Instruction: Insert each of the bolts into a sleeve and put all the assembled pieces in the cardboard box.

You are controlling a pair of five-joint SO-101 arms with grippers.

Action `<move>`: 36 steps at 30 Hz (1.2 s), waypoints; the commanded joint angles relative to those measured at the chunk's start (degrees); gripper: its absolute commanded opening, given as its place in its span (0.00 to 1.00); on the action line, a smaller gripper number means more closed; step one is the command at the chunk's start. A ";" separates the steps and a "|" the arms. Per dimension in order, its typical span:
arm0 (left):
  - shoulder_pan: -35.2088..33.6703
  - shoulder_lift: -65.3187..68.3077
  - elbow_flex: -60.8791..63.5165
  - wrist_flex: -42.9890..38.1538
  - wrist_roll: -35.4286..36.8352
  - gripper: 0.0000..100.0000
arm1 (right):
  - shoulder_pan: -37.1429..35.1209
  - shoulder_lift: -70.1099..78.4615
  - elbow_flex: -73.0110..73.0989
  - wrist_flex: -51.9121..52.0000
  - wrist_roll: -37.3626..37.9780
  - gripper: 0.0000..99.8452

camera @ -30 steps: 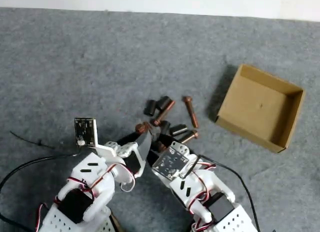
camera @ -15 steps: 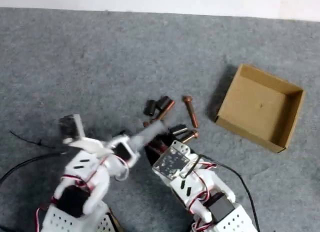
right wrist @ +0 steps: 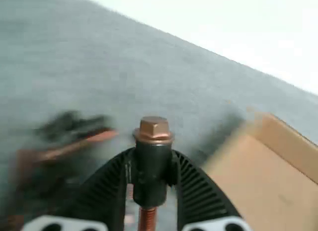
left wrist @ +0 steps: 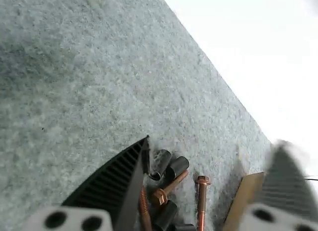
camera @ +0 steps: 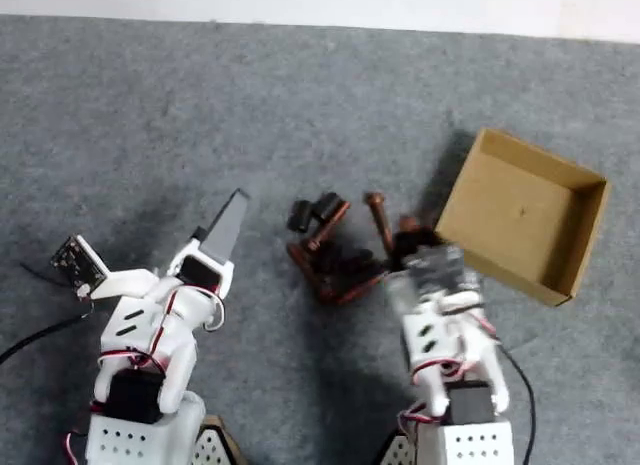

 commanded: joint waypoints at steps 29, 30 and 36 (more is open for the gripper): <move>-0.75 -0.13 1.01 -1.67 0.09 0.03 | 26.24 103.96 -67.12 -1.63 -25.32 0.06; -0.75 -0.13 1.01 -1.67 0.09 0.03 | 25.63 105.36 -67.91 -1.27 -25.41 0.11; -0.75 -0.13 1.01 -1.67 0.09 0.03 | 22.73 105.98 -68.79 -1.19 -25.41 0.27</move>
